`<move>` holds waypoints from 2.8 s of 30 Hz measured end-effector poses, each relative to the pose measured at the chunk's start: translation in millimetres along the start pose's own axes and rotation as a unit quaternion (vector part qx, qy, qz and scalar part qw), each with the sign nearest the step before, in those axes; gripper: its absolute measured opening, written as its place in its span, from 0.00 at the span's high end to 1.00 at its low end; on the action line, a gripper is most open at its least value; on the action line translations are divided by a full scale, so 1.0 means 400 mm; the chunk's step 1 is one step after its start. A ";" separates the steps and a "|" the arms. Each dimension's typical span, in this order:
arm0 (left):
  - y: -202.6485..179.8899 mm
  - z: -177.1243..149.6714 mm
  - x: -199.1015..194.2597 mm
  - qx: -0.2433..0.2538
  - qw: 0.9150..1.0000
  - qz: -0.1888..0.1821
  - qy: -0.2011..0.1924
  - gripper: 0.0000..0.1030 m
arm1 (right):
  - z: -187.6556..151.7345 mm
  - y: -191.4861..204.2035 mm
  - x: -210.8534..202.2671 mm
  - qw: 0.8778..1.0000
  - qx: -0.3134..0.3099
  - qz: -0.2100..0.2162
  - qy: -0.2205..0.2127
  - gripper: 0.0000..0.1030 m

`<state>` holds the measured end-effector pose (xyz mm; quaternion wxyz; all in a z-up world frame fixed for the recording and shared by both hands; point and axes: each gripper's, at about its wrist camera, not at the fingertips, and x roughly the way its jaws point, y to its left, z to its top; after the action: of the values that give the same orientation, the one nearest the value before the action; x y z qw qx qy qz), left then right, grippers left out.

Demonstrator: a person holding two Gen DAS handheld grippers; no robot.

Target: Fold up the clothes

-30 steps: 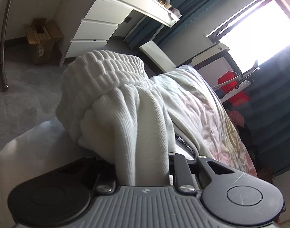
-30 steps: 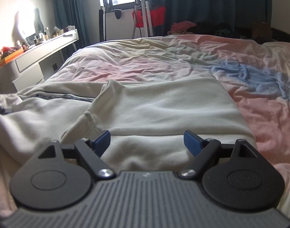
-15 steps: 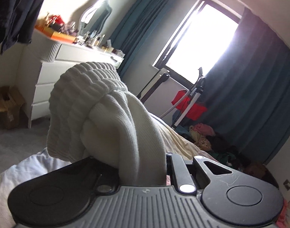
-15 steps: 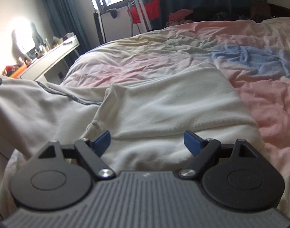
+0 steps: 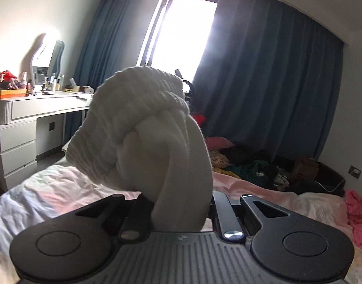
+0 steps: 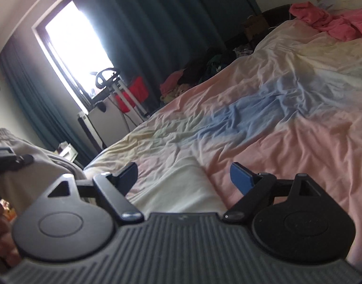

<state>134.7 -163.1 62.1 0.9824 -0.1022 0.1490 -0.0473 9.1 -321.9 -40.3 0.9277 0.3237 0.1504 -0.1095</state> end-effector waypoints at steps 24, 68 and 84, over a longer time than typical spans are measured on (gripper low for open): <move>0.175 -0.328 0.031 0.160 0.951 -0.191 0.185 0.20 | -0.047 -0.170 0.156 0.961 0.211 0.099 0.147 0.15; 0.518 -0.325 0.012 0.034 0.972 -0.073 0.220 0.16 | -0.070 -0.192 0.302 0.952 0.194 -0.008 0.237 0.17; 0.642 -0.293 0.029 -0.169 0.950 -0.111 0.238 0.11 | -0.086 -0.128 0.369 0.944 0.170 0.092 0.267 0.12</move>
<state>126.2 63.8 -106.1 0.8754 -0.2684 0.3716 -0.1531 124.1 -355.0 -146.7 0.7906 0.5066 0.3412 0.0426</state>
